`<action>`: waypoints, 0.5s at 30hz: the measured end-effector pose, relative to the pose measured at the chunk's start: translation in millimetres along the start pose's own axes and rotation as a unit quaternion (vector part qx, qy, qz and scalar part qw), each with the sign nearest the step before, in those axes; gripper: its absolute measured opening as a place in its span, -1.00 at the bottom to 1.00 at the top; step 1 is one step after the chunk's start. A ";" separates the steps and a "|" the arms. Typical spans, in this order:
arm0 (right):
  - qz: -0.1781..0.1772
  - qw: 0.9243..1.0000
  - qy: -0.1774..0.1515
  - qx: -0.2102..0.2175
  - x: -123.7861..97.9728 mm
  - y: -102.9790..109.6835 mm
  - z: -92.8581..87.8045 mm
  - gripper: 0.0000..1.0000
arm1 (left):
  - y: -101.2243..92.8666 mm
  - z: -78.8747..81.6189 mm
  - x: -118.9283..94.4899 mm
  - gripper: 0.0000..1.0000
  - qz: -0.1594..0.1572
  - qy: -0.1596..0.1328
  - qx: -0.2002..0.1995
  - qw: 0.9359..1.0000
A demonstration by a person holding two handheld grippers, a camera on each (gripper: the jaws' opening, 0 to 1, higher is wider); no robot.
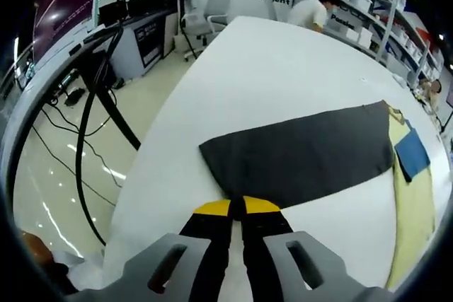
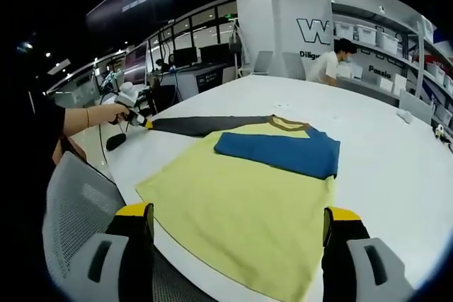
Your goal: Fold the garment on the visible template until the final outline fits inside the template.
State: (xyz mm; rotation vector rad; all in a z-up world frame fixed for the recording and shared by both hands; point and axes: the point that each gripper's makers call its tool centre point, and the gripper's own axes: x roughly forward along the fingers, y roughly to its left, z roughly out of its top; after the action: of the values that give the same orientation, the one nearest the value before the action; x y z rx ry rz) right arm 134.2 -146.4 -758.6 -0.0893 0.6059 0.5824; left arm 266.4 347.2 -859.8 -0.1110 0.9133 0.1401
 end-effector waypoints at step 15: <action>-0.001 1.000 0.001 -0.007 -0.4 0.5 1.3 0.98 | -31.7 54.4 -27.5 -0.82 -0.029 -0.059 0.088 0.994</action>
State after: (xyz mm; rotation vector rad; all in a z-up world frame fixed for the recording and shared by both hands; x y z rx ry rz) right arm 134.4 -145.9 -757.3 -0.1046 0.6035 0.5842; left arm 297.6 322.4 -803.8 0.0339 0.8003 0.0105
